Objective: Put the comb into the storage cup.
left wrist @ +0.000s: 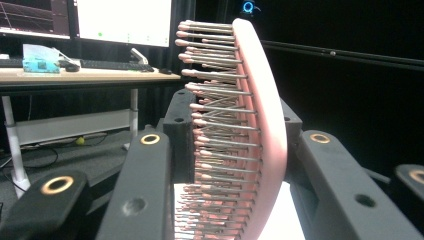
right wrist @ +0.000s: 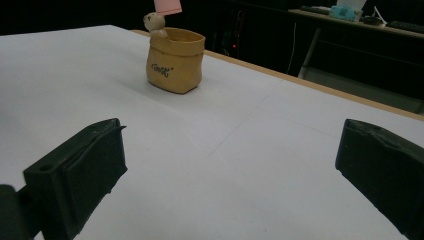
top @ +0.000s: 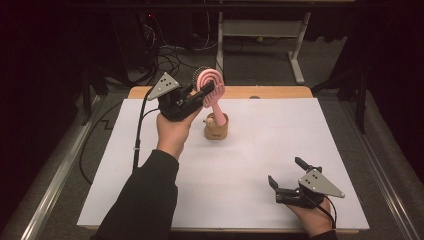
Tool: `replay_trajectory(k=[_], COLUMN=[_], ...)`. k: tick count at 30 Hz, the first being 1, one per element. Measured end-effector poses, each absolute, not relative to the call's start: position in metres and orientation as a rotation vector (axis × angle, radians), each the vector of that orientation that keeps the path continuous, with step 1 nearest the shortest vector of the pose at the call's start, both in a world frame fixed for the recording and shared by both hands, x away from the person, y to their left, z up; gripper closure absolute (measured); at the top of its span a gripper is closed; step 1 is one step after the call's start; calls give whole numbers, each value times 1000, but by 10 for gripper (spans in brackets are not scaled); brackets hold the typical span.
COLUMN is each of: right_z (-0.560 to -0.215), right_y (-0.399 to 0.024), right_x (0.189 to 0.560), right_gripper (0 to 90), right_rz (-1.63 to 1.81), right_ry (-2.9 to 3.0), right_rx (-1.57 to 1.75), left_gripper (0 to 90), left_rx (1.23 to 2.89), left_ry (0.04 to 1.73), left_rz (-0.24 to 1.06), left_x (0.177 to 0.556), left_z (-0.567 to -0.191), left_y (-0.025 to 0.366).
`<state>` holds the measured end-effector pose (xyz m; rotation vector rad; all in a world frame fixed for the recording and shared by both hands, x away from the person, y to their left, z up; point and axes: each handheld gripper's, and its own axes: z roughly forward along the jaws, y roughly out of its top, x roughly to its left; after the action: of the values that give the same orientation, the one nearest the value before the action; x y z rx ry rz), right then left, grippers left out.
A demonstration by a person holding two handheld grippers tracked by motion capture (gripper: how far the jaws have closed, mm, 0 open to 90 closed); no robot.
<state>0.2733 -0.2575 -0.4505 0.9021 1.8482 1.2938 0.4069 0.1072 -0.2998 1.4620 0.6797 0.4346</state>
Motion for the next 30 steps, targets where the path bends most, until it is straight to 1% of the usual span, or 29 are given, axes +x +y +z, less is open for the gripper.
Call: replay_trajectory(k=[10,20,30], right_z=[-450,-450,-450], right_y=[-259,-259,-259], right_x=[273,274,274], right_gripper=[3,3,3], right_rz=[1302,1307,1309], right_ry=[1843,1843,1839], right_rx=[909,908,908], left_gripper=[635,635,635], left_rx=[1478,1467,1479], left_ry=[702,719,748], left_rz=[431,439,439], left_x=[422,429,440], left_z=[-306,-305,-312], left_y=[99,102,101])
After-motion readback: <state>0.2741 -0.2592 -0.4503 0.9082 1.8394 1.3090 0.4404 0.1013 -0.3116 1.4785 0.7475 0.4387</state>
